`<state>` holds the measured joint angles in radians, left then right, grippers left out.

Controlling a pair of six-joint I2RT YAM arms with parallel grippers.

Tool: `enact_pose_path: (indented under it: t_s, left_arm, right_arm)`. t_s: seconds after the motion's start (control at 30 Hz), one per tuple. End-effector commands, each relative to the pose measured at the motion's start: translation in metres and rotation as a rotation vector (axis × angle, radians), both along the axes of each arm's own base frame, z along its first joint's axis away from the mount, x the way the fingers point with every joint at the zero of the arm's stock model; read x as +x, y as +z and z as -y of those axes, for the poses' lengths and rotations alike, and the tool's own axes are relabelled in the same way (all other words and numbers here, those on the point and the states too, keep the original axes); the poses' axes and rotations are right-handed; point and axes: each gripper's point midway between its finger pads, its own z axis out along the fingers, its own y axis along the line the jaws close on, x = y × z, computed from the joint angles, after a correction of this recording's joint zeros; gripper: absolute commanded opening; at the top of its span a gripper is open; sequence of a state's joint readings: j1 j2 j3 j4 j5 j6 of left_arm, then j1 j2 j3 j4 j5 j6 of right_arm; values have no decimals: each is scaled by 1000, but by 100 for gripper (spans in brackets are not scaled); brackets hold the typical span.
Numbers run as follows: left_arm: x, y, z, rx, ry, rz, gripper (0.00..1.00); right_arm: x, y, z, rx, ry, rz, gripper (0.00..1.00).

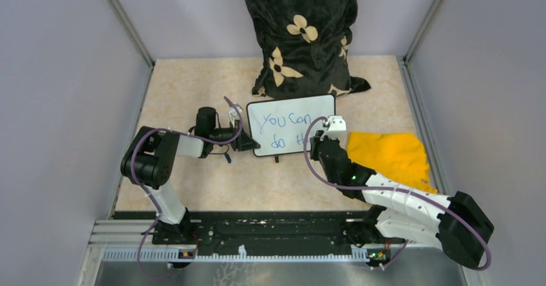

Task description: Write a sentence on the whiteboard

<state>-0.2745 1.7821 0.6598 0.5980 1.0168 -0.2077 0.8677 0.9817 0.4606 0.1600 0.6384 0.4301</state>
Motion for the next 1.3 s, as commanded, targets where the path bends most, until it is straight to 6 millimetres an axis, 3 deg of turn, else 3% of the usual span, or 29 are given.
enact_pose_path:
  t_s: [0.0,0.97,1.27]
  left_arm:
    - [6,-5,1,22,2,21,26]
    - [7,-5,1,24,4,22,26]
    - [7,-5,1,23,4,18,26]
  right_arm:
    - [15,32,-4,54,-36,75,0]
    - [19,7,8,17,-74,28,0]
    - [15,14,10,38,-64,36,0]
